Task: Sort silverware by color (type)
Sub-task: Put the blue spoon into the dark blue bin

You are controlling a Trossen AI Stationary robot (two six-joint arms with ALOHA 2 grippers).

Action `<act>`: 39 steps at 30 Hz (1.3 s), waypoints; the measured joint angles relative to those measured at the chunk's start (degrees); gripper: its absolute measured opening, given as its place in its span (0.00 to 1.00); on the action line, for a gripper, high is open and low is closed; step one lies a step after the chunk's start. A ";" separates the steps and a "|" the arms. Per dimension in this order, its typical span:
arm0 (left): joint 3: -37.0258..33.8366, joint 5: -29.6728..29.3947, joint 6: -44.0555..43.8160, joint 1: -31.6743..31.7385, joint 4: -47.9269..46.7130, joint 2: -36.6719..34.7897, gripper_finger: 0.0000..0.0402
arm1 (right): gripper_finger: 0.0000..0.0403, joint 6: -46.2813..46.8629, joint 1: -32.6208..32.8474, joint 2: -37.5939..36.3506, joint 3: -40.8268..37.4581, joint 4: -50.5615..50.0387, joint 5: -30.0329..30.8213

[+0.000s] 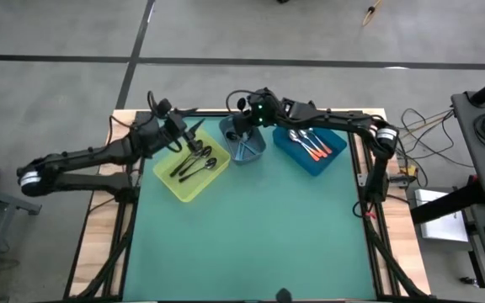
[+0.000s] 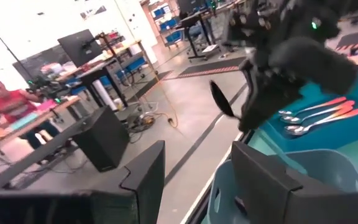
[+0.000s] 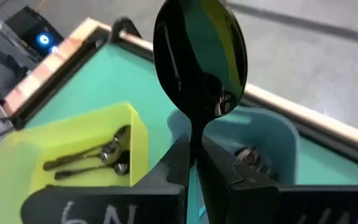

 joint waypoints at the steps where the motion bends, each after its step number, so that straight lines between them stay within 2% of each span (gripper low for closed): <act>1: -0.02 1.70 -0.50 1.18 0.10 0.26 0.41 | 0.03 0.32 0.00 0.62 0.00 -0.02 -0.42; 5: -0.04 5.49 -1.39 4.11 1.46 1.70 0.41 | 0.03 1.70 -0.05 2.44 -0.02 -0.18 -0.70; 15: -0.04 5.52 -1.48 5.01 4.49 6.12 0.41 | 0.03 4.98 -0.09 5.94 -0.02 1.34 -0.56; 23: -0.04 5.50 -0.70 5.28 4.87 6.81 0.41 | 0.03 6.56 -0.07 6.97 -0.02 0.83 -0.53; 39: -0.33 5.53 -0.50 5.44 4.76 6.81 0.41 | 0.03 2.74 0.07 7.03 -0.02 1.12 1.71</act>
